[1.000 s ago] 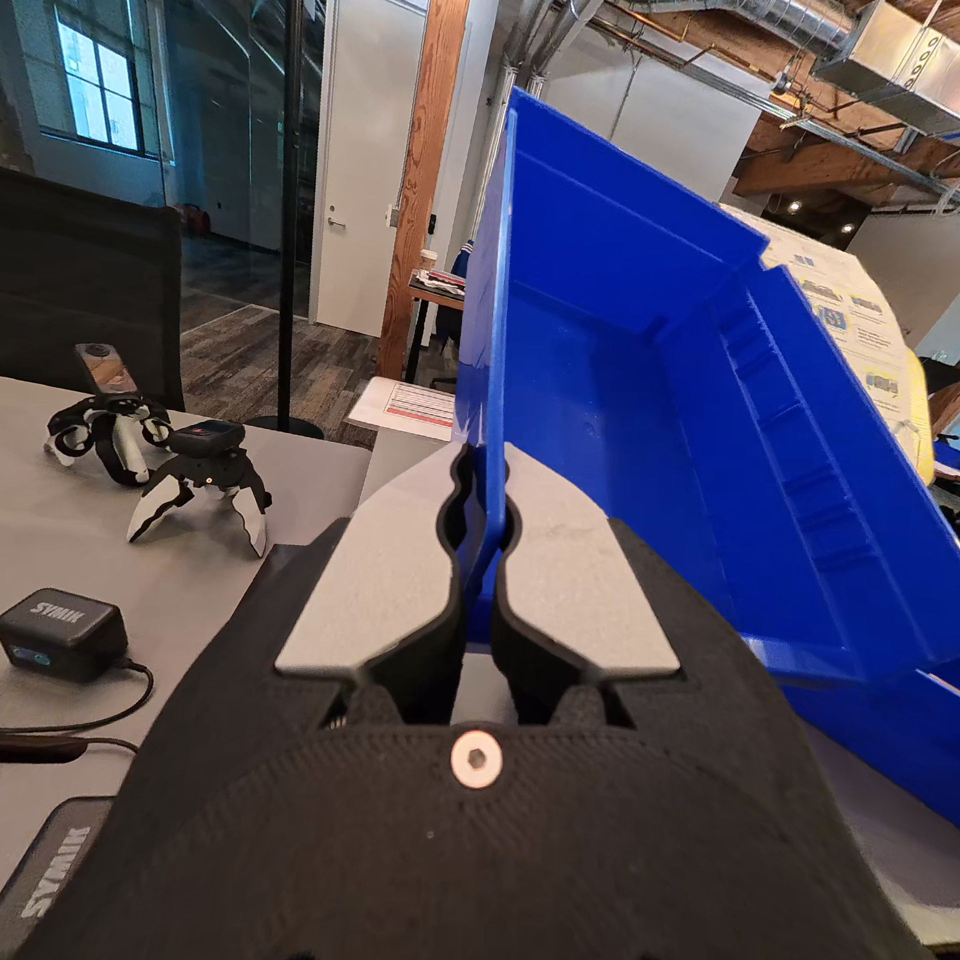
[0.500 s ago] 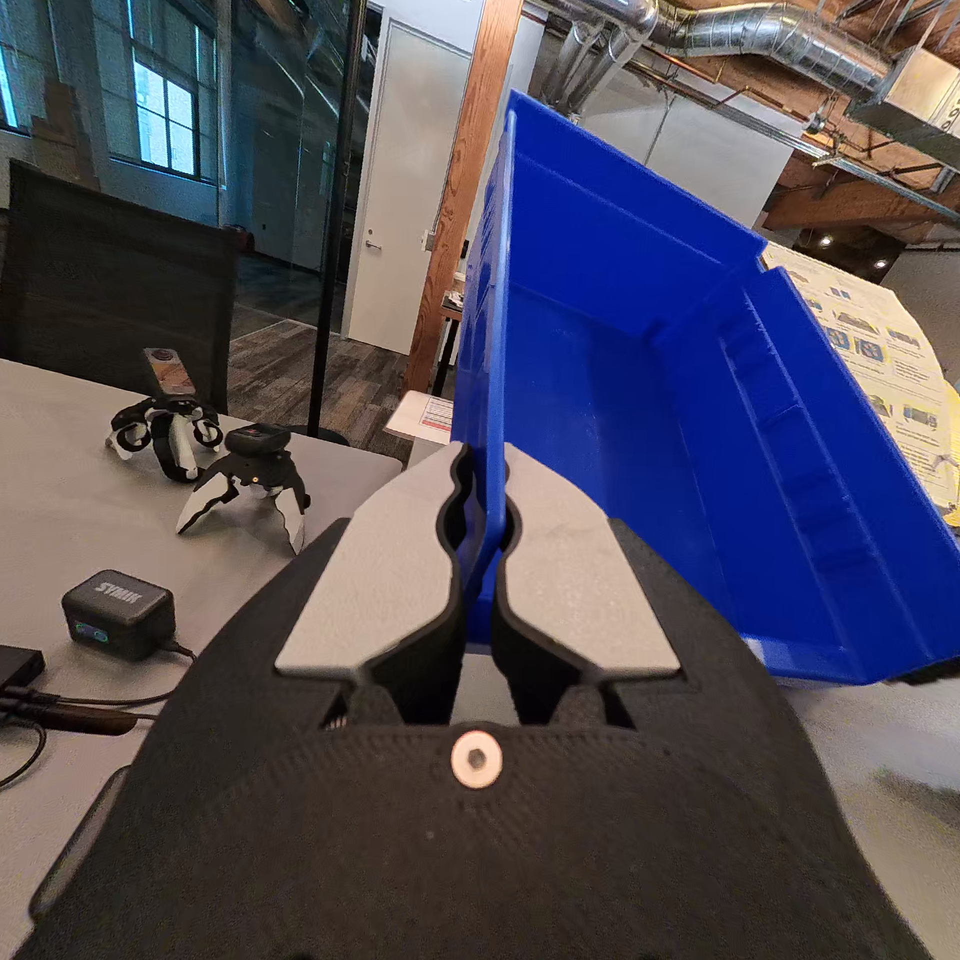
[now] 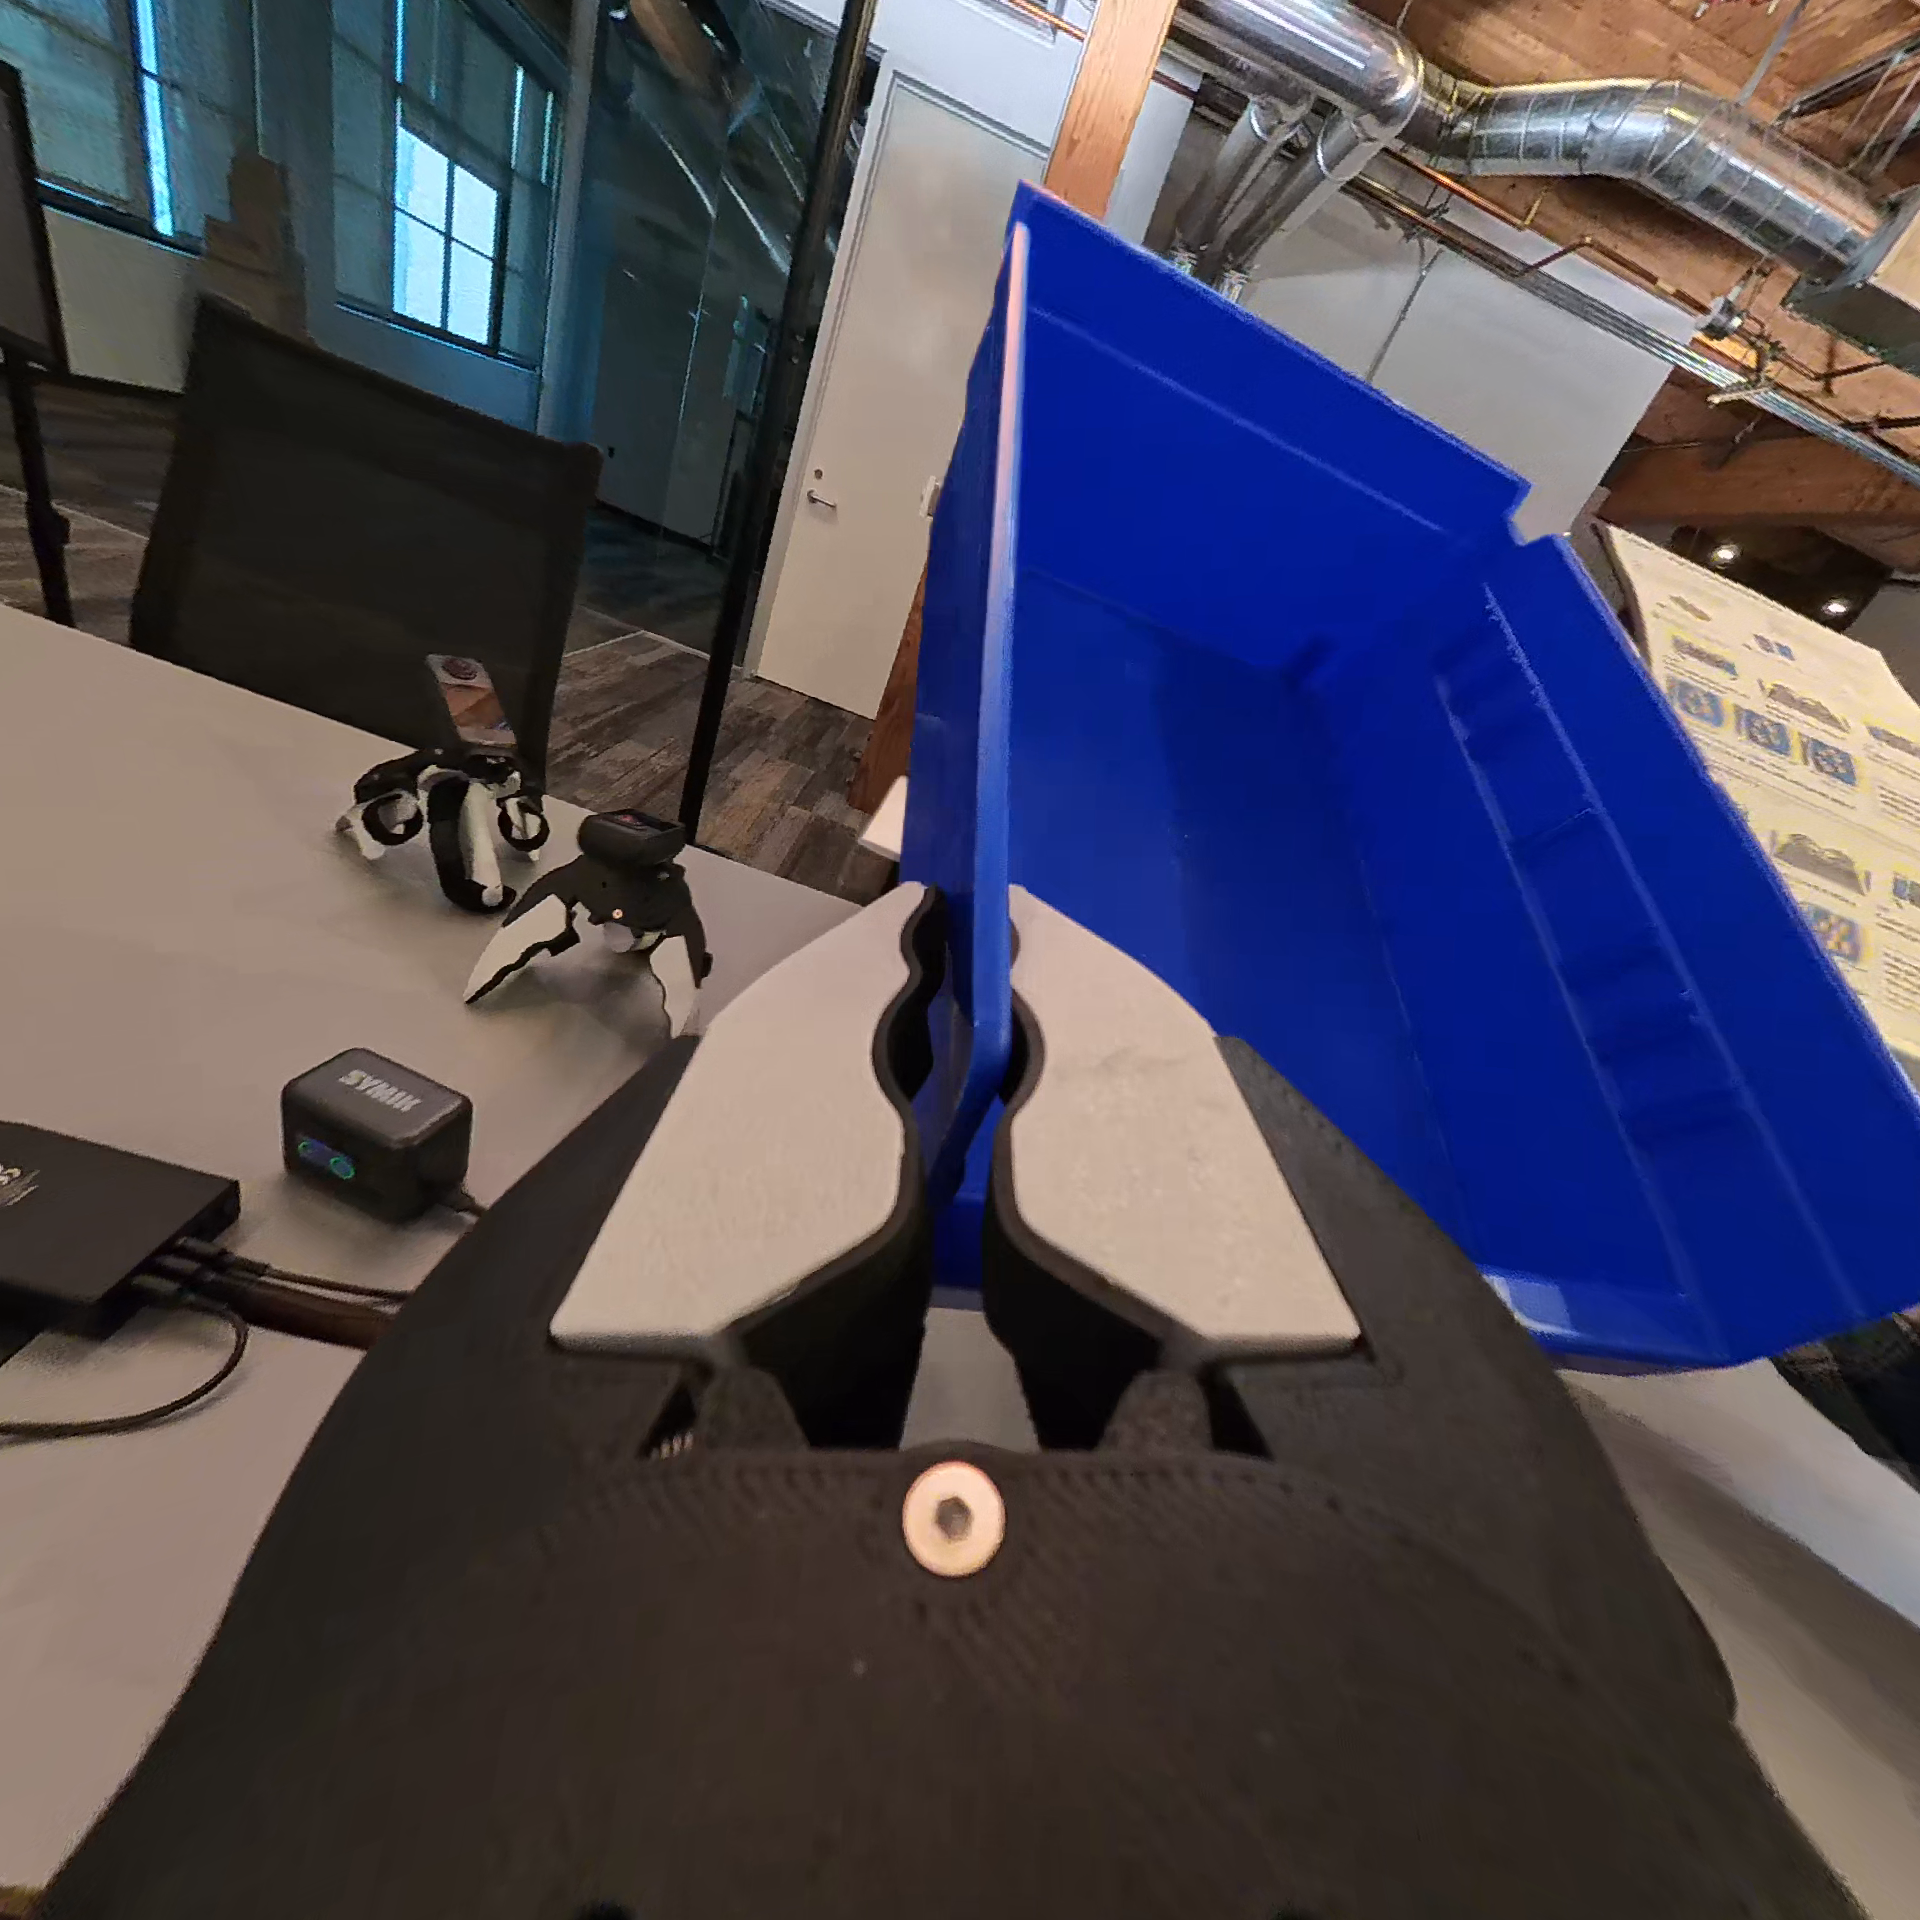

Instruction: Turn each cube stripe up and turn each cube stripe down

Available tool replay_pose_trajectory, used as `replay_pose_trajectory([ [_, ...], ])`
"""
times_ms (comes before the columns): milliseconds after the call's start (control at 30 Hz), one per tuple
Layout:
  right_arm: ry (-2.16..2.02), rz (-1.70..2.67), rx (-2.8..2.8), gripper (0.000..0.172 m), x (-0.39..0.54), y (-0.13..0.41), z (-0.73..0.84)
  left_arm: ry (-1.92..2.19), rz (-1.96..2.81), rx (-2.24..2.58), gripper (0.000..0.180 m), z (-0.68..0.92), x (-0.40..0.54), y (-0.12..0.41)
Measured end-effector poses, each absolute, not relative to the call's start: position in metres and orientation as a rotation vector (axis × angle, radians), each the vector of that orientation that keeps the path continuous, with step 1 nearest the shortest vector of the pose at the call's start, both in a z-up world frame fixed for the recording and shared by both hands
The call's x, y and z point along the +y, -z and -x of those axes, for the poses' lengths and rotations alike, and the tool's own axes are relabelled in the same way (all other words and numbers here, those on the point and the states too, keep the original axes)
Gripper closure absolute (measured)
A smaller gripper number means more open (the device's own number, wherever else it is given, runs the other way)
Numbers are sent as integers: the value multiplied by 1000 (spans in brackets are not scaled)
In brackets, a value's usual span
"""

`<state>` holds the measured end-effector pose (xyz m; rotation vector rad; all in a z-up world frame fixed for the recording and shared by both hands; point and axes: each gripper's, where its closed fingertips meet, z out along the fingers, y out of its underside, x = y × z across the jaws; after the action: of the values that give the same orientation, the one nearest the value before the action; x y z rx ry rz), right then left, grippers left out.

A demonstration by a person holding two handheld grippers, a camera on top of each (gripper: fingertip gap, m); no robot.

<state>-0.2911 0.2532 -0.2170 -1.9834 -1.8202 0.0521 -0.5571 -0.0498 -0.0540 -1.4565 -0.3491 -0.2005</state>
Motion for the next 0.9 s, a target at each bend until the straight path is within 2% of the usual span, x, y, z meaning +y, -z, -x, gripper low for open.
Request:
replay_pose_trajectory([
  [100, -52, 1965, -1804, 141, 256, 216, 293, 192, 1450, -359, 174, 561, -57, 55],
  [133, -59, 1943, -1770, 116, 257, 211, 293, 188, 1444, -359, 174, 561, -59, 54],
  [167, -74, 1929, -1720, 103, 257, 203, 291, 183, 1439, -356, 174, 560, -60, 53],
  [300, -391, 1808, -1576, 103, 217, 146, 279, 170, 1424, -310, 174, 546, -61, 43],
  [433, -1054, 1534, -1383, 100, 127, 44, 245, 166, 1400, -219, 174, 506, -50, 21],
  [533, -1293, 1348, -1268, 94, 64, -16, 192, 210, 1364, -118, 174, 452, -34, -3],
  [633, -1371, 1247, -1176, 81, 23, -51, 136, 351, 1329, -20, 175, 379, -11, -19],
  [867, -1137, 1177, -843, 73, 19, -78, -12, 576, 1331, 218, 174, 183, 50, -25],
  [900, -1087, 1182, -794, 77, 23, -76, -36, 597, 1336, 247, 174, 156, 60, -23],
])
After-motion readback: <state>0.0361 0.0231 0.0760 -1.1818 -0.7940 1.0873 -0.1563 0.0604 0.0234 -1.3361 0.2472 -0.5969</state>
